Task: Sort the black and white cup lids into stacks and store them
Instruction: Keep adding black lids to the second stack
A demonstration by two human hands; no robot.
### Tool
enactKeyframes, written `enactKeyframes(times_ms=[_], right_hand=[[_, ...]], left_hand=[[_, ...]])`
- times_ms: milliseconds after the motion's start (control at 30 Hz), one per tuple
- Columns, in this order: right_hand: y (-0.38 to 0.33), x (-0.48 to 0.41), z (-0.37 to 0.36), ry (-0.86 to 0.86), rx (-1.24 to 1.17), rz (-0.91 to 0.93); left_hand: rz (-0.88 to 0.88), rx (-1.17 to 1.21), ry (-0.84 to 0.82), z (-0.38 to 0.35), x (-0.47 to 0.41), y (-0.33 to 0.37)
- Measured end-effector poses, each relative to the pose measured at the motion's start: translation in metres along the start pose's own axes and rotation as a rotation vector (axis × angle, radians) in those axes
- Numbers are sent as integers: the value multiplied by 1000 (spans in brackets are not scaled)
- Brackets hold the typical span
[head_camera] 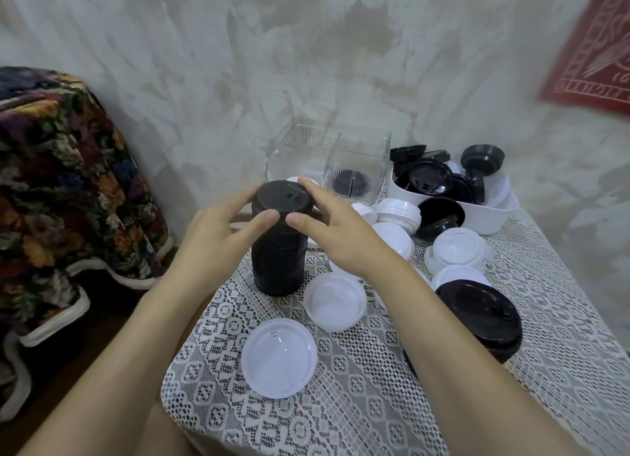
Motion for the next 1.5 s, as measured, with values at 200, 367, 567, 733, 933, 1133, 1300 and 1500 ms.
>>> enactKeyframes(times_ms=[200, 367, 567, 733, 933, 1133, 1300, 1500], right_hand=[[11, 0, 3, -13, 60, -33], [9, 3, 1, -13, 26, -30], [3, 5, 7, 15, -42, -73], [-9, -3, 9, -13, 71, -68], [-22, 1, 16, -73, 113, -121], [-33, 0, 26, -115, 319, -129], [-45, 7, 48, -143, 750, -101], [-42, 34, 118, -60, 1102, -93]], left_hand=[[14, -20, -27, -7, -1, -4], [32, -8, -36, -12, 4, -10], [9, -41, -40, -6, 1, -2], [-31, -116, -44, 7, -4, 0], [-64, -262, -73, 15, -2, 13], [-130, -392, -42, 20, -5, 16], [-349, -489, 189, 7, -6, 39], [-513, -541, 65, -44, -18, 88]])
Point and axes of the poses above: each hand's wrist, its own x-axis away from the middle knuckle, its own z-axis out of the back of the hand, y = z × x, the point moved 2 cm from there along -x, towards the middle knuckle, and after that the axes turned 13 degrees about -x, right-handed, at the moved point
